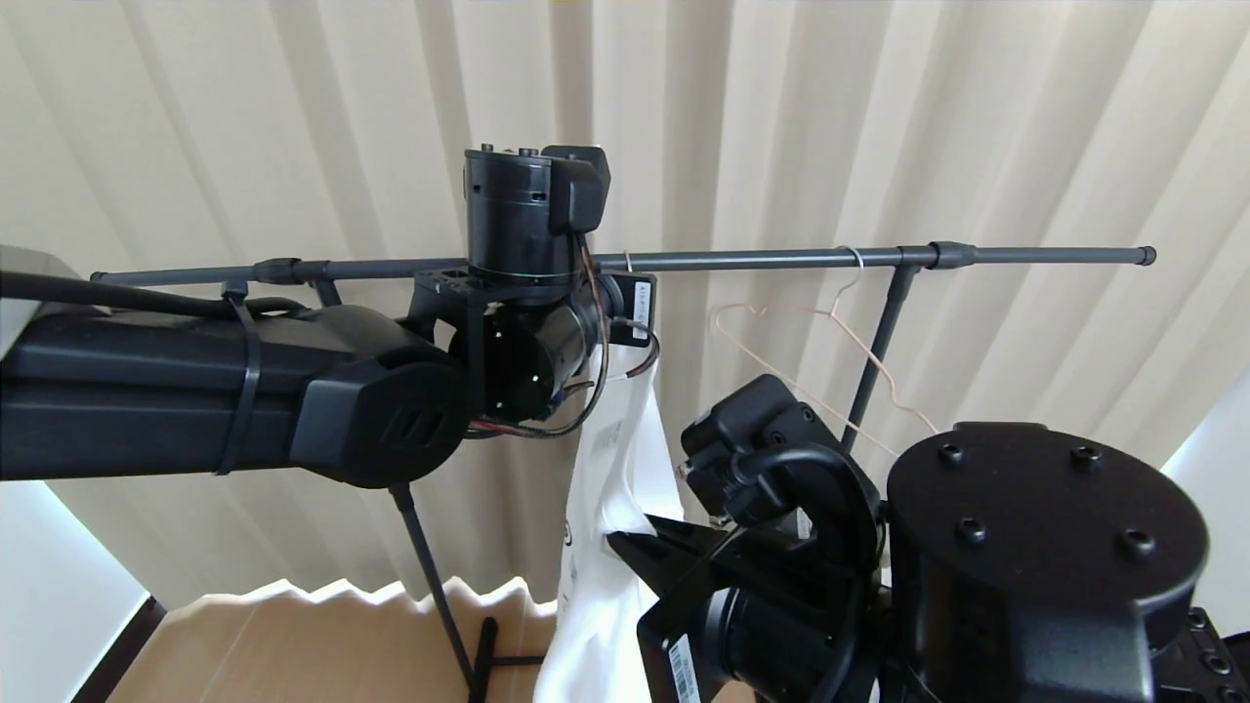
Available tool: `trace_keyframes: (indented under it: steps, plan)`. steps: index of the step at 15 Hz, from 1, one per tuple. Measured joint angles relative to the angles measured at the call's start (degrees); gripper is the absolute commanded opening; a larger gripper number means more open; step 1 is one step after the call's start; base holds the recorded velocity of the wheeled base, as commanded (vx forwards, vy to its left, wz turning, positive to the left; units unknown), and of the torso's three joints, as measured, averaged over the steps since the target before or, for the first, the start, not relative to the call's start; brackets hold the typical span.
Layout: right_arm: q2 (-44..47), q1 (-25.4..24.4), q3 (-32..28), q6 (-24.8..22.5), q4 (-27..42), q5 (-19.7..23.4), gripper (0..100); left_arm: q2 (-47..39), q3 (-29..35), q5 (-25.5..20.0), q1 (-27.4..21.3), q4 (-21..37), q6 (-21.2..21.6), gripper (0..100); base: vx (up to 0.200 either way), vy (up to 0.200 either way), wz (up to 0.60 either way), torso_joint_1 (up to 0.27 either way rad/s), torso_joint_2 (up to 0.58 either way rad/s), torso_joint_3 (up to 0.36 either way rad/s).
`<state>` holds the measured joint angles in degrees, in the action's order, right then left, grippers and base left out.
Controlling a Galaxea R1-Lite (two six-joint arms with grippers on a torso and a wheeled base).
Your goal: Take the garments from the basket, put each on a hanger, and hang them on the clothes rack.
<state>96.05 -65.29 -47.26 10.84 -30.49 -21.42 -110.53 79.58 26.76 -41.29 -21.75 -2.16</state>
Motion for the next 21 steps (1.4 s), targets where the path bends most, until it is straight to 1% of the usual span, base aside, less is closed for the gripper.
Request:
trace_keyframes:
  steps: [5,7,8,9,10,11,13,14,16,17,18,19,21]
  plan:
    - [0.94,0.06,0.05,-0.24,0.02,-1.43,0,0.11,-0.23,0.12,0.0,0.1,0.06,0,0.0,0.0,0.0,0.0,0.0,0.0]
    - [0.45,0.16,1.34,-1.29,0.57,-1.6,0,0.17,-0.01,0.17,0.0,0.18,0.3,0,0.0,0.0,0.0,0.0,0.0,0.0]
    - [0.17,0.46,2.36,-3.51,0.57,-1.62,0,0.26,0.0,0.2,0.0,0.18,0.3,0,0.0,0.0,0.0,0.0,0.0,0.0]
    - [-0.02,0.74,3.04,-4.3,0.68,-1.6,0,0.34,-0.06,0.2,0.02,0.13,0.28,0,0.0,0.0,0.0,0.0,0.0,0.0]
    - [-0.46,1.57,4.02,-7.45,0.55,-1.6,0,0.67,-0.61,0.2,0.41,0.18,0.13,0,0.0,0.0,0.0,0.0,0.0,0.0]
    - [-1.07,3.78,5.45,-11.85,0.63,-1.51,0,1.27,-1.48,0.2,1.02,0.22,0.06,0,0.0,0.0,0.0,0.0,0.0,0.0]
    - [-2.32,10.8,7.79,-18.44,0.63,-1.33,0,2.6,-3.23,0.2,1.79,0.32,0.09,0,0.0,0.0,0.0,0.0,0.0,0.0]
    - [-2.67,13.95,8.24,-19.48,0.52,-1.11,0,3.39,-4.3,0.2,2.05,0.29,0.13,0,0.0,0.0,0.0,0.0,0.0,0.0]
    - [-2.39,21.53,7.06,-20.19,-0.02,-0.3,0,5.96,-8.23,0.26,2.57,0.45,0.22,0,0.0,0.0,0.0,0.0,0.0,0.0]
    - [-1.62,24.11,5.71,-20.22,-0.71,0.05,0,7.39,-10.13,0.23,2.71,0.43,0.24,0,0.0,0.0,0.0,0.0,0.0,0.0]
    - [-0.68,25.64,4.38,-20.08,-1.52,0.43,0,8.83,-12.14,0.22,2.79,0.67,0.28,0,0.0,0.0,0.0,0.0,0.0,0.0]
    - [0.39,26.69,3.19,-18.55,-3.3,0.38,0,10.2,-14.01,0.17,2.9,0.57,0.39,0,0.0,0.0,0.0,0.0,0.0,0.0]
    - [3.93,27.12,0.22,-12.82,-8.9,-0.34,0,12.61,-19.52,0.15,2.57,1.83,0.52,0,0.0,0.0,0.0,0.0,0.0,0.0]
